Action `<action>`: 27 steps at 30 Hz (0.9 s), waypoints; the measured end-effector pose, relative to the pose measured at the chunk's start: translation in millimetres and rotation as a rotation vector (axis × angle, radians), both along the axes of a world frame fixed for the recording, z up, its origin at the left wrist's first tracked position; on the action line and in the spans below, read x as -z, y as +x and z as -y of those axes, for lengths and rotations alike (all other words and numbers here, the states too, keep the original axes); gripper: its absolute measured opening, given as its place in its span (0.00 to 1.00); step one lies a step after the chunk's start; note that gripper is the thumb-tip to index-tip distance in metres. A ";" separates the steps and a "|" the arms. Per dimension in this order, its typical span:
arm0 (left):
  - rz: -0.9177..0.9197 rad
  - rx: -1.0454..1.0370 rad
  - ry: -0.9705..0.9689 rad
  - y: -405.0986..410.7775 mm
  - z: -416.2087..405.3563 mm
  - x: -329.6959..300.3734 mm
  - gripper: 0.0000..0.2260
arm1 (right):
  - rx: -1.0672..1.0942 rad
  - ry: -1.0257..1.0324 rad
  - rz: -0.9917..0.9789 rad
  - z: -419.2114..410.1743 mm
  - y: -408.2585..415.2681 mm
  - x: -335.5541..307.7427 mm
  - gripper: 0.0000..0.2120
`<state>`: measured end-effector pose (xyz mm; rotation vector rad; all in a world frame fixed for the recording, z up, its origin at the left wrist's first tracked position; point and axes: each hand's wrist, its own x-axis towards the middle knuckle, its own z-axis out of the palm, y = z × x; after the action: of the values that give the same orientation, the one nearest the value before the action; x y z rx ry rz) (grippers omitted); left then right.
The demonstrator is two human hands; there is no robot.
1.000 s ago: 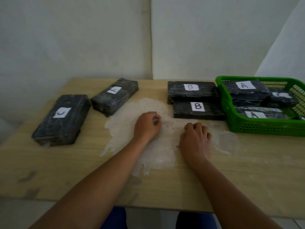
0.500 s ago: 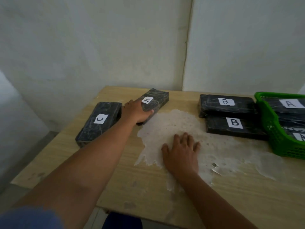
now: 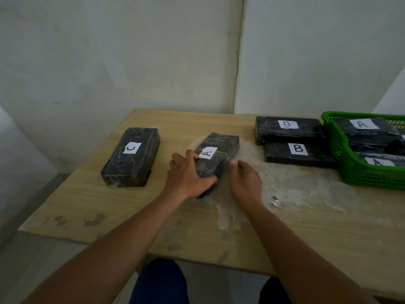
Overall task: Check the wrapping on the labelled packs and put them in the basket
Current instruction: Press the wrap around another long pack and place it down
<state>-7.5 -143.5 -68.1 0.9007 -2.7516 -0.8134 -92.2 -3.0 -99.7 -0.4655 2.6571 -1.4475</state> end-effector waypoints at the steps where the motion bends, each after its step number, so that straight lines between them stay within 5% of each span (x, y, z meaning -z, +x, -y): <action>1: -0.071 0.012 0.036 6.7 -8.3 2.4 0.36 | 0.027 -0.137 0.107 -1.2 -3.4 -4.8 0.28; 4: -0.248 0.116 0.020 21.1 -30.7 12.7 0.38 | 0.111 -0.543 0.422 -7.7 -15.9 -29.8 0.32; 7: -0.364 0.222 -0.045 25.8 -44.9 26.3 0.42 | 0.200 -0.667 0.504 -22.5 -30.2 -45.0 0.33; 11: -0.476 0.218 0.186 22.0 -54.3 15.7 0.47 | 0.159 -0.694 0.391 -48.8 -34.8 -60.0 0.21; 16: -0.556 0.115 0.513 -0.2 -48.6 -49.7 0.35 | -0.127 -0.684 0.273 -79.2 -17.2 -81.5 0.20; 19: -0.620 0.237 0.539 -0.7 -49.5 -74.6 0.25 | -0.217 -0.608 0.155 -94.5 -2.2 -90.0 0.28; 27: -0.762 0.519 0.574 11.6 -55.0 -84.7 0.15 | -0.305 -0.575 -0.114 -125.3 20.8 -118.3 0.18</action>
<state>4.1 -88.5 16.7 -0.1348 -2.0723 -1.6563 -71.4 122.3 18.6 -0.9675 2.0711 -2.1038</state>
